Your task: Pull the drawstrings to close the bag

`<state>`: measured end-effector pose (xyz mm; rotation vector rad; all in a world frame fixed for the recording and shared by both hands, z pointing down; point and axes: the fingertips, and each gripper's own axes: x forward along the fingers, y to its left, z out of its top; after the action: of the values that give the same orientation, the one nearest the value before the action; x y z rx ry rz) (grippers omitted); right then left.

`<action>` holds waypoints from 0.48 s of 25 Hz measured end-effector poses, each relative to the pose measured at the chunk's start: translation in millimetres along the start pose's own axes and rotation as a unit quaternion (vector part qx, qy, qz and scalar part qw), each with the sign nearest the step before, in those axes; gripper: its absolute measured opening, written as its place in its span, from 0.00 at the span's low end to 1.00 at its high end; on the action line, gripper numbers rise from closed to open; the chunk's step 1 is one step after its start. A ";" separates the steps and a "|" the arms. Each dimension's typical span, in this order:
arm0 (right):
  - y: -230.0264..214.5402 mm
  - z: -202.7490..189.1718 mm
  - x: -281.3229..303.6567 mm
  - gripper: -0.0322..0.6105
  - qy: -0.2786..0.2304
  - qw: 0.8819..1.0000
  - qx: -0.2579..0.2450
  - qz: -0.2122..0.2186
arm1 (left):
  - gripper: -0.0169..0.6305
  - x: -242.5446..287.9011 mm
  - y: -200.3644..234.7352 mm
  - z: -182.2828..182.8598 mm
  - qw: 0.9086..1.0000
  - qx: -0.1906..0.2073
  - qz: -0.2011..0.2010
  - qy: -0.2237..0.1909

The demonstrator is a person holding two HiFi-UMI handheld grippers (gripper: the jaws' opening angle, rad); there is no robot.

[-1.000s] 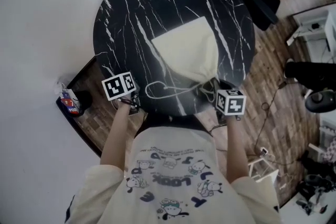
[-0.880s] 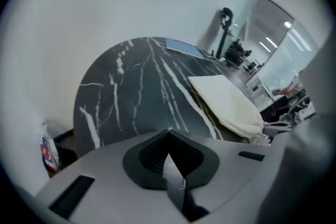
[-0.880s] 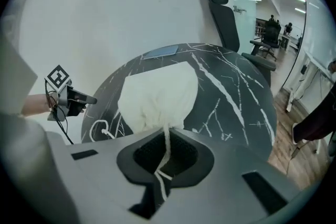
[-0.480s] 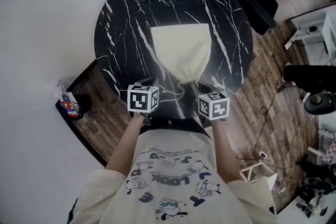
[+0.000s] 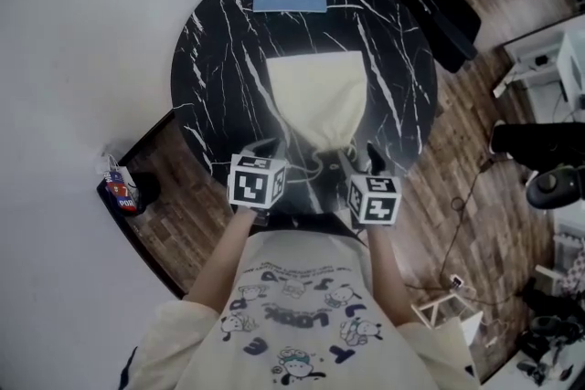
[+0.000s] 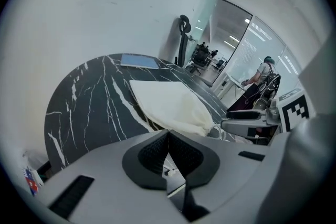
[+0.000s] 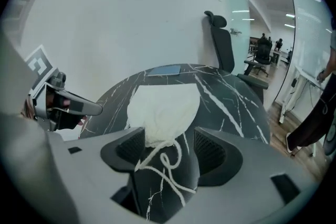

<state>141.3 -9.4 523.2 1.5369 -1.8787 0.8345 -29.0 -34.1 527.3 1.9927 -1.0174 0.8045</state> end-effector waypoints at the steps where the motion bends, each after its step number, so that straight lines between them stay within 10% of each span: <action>1: -2.6 5.4 -5.2 0.49 -0.010 1.000 0.002 -0.003 | 0.09 -3.6 -2.2 4.0 1.000 0.007 0.001 -0.007; 8: 12.6 75.8 -57.4 0.49 -0.135 0.991 0.011 0.017 | 0.09 -41.2 -22.4 46.1 0.994 0.066 0.021 -0.088; 12: 33.3 116.1 -86.9 0.26 -0.217 0.976 -0.009 0.019 | 0.09 -66.2 -29.6 73.0 0.975 0.127 0.075 -0.166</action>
<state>119.6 -38.5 378.8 1.7862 -2.2171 0.5213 -22.0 -57.2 427.3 2.3456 -1.3253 0.7232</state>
